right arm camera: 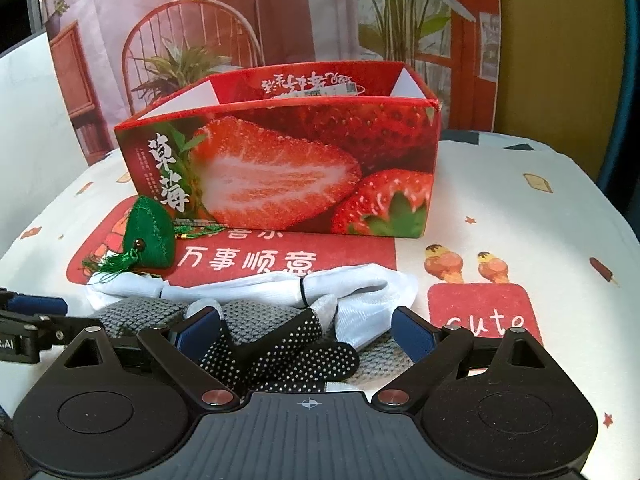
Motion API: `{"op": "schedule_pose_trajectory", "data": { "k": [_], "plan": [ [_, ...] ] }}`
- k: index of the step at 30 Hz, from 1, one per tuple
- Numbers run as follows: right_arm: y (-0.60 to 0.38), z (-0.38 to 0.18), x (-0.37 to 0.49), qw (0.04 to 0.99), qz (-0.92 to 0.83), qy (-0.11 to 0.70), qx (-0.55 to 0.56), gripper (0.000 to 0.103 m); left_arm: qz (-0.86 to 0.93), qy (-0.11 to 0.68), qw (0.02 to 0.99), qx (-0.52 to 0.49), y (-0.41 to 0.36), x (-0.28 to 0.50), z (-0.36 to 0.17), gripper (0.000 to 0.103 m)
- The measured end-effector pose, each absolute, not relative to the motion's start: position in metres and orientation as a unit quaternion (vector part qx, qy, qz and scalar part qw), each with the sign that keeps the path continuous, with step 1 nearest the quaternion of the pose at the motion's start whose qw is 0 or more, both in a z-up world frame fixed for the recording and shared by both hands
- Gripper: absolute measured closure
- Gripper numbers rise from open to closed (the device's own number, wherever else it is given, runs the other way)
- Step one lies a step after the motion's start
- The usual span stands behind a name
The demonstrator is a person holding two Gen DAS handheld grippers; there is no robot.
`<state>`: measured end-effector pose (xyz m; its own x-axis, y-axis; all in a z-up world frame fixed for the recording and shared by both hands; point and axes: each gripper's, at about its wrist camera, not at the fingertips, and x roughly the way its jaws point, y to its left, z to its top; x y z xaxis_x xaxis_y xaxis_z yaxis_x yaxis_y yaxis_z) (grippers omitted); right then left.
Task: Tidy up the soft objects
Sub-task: 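Close both grippers on the dotted gloves and lift them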
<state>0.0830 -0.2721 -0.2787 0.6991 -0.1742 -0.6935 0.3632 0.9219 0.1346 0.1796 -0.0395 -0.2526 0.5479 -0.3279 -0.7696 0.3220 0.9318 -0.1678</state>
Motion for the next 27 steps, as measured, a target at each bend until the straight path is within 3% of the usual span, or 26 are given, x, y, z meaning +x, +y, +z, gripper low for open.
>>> {"op": "schedule_pose_trajectory", "data": {
  "k": [3,7,10,19,21,23,27],
  "plan": [
    [-0.268,-0.278,0.076,0.915,-0.14,0.355,0.135,0.014,-0.188,0.433,0.882,-0.012,-0.037,0.168,-0.246,0.031],
    [-0.256,-0.28,0.069,0.917,-0.125,0.357,0.125,0.016,-0.207,0.432,0.878,-0.021,-0.036,0.151,-0.241,0.05],
    [-0.249,-0.281,0.066,0.918,-0.115,0.357,0.124,0.019,-0.228,0.431,0.873,-0.023,-0.039,0.142,-0.238,0.058],
    [-0.247,-0.281,0.059,0.918,-0.106,0.359,0.128,0.027,-0.262,0.474,0.84,-0.012,-0.059,0.144,-0.26,0.059],
    [-0.246,-0.283,0.059,0.917,-0.106,0.362,0.13,0.027,-0.262,0.485,0.834,-0.012,-0.062,0.148,-0.269,0.066],
    [-0.246,-0.285,0.06,0.915,-0.106,0.366,0.131,0.027,-0.257,0.486,0.835,-0.014,-0.062,0.152,-0.273,0.085],
    [-0.247,-0.289,0.062,0.911,-0.109,0.374,0.135,0.027,-0.23,0.483,0.845,-0.026,-0.053,0.159,-0.278,0.087]
  ]
}}
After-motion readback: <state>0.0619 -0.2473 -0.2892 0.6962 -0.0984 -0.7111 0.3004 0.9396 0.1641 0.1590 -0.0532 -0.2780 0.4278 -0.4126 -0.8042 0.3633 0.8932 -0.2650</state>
